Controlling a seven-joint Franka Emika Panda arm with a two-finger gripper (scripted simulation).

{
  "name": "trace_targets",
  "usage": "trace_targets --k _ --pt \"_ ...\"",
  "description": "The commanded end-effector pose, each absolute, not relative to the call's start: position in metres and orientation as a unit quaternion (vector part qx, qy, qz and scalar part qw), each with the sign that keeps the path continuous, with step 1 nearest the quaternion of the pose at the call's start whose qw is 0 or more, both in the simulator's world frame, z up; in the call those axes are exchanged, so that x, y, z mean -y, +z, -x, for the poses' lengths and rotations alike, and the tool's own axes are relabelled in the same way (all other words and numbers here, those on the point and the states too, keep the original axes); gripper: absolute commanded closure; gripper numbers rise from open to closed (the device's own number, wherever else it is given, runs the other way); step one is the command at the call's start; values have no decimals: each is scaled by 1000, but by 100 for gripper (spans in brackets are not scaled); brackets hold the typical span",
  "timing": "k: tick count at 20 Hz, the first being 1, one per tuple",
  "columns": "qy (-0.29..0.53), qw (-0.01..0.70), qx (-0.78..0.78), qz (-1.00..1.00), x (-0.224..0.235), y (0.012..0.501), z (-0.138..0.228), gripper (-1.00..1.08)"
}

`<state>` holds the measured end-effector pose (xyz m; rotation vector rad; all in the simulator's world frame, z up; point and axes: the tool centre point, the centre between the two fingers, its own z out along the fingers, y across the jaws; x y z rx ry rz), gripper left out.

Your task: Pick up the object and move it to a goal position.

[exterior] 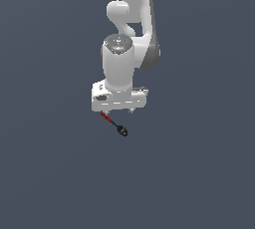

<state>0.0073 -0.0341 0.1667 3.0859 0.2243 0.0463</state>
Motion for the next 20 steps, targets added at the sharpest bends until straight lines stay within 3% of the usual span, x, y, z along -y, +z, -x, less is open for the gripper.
trace_targets --k 1,20 --pt "13 24 -92 -995 37 161 -6 -92" --pt "0 13 -313 -950 66 97 11 -92"
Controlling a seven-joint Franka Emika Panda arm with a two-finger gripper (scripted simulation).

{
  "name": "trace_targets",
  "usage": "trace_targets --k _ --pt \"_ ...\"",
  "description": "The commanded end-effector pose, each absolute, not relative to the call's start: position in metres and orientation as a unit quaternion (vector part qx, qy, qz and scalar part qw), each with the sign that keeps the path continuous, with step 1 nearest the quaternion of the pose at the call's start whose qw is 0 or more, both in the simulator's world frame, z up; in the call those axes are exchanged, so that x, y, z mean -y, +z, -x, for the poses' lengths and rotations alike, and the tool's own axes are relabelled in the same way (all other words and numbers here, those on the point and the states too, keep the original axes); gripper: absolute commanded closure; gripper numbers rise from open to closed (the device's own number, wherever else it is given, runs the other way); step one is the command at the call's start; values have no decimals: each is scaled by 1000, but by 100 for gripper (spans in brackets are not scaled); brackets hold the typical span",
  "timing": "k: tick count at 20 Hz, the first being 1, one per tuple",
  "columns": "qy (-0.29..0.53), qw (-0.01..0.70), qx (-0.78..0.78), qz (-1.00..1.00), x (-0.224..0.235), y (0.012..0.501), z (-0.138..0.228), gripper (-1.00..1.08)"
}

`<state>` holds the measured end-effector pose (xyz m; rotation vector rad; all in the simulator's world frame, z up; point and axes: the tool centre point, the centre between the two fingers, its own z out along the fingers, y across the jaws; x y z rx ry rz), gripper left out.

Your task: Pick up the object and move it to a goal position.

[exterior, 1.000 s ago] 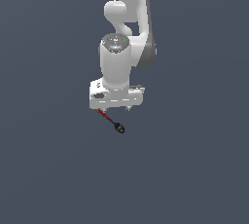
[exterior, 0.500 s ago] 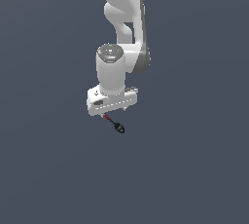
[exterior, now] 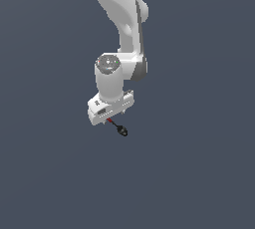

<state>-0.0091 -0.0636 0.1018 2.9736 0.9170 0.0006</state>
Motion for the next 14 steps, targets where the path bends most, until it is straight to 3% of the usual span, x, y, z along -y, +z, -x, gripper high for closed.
trace_targets --k 1,14 --pt "-1 12 -325 -946 67 93 12 -92" --pt "0 2 -427 -904 77 64 23 -92"
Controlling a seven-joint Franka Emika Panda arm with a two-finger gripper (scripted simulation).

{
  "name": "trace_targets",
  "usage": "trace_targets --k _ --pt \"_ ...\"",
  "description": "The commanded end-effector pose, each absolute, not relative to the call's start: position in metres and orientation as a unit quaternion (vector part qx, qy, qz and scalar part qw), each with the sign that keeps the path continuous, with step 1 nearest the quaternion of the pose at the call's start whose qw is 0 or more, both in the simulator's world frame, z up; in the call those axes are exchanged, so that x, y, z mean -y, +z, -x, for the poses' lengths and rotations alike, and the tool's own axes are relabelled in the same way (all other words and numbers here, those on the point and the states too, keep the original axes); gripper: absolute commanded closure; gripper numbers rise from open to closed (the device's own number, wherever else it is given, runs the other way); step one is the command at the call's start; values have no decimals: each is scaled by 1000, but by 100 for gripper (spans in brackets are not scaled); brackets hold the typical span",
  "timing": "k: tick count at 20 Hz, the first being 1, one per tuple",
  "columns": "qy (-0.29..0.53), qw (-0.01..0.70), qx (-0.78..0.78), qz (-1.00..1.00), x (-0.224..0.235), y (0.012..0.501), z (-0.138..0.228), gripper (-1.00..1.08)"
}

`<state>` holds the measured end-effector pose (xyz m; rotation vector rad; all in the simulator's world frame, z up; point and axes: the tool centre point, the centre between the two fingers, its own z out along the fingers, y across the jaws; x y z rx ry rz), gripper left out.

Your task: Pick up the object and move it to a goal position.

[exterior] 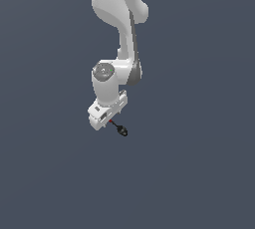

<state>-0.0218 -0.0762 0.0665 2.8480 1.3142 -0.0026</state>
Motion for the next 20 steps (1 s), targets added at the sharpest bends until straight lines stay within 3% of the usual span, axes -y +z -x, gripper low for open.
trace_targets --k 1,11,20 --pt "0 1 -431 -902 77 63 23 -92" --pt "0 0 -439 -898 78 58 24 -92" --pt "0 0 -441 -897 78 20 25 -92"
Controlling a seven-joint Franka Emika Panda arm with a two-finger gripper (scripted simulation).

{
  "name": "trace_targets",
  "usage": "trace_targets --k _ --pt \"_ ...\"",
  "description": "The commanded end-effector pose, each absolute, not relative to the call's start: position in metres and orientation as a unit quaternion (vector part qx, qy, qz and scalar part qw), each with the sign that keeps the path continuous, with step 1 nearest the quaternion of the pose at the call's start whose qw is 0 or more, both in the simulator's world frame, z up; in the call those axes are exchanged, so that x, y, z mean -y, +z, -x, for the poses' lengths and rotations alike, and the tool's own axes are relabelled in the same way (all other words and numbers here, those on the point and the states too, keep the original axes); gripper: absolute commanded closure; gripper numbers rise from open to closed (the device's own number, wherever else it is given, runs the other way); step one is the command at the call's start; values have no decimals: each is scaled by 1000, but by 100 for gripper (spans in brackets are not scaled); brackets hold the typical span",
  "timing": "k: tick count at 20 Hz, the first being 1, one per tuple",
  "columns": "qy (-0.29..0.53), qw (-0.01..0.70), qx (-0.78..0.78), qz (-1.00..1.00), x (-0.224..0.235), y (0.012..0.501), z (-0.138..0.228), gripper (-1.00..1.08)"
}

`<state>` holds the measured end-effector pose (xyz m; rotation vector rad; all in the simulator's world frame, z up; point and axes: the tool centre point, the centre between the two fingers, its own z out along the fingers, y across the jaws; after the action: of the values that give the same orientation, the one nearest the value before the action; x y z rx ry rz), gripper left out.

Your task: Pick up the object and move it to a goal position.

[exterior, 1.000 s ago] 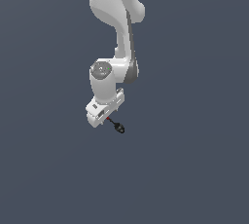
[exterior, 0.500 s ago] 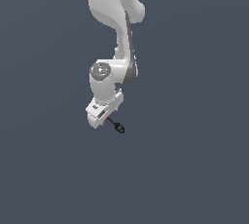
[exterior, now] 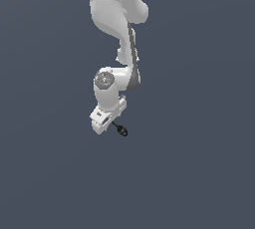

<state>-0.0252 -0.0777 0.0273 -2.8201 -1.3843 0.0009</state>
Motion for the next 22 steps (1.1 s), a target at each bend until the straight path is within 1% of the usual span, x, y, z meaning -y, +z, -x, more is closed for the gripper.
trace_targets --k 1,6,7,18,22 --pt "0 0 441 897 78 17 25 -92" --pt "0 0 441 897 78 10 24 -92" --pt "0 0 441 897 78 10 24 108" --pt "0 0 441 897 78 11 25 108" --pt "0 0 441 897 85 18 25 108"
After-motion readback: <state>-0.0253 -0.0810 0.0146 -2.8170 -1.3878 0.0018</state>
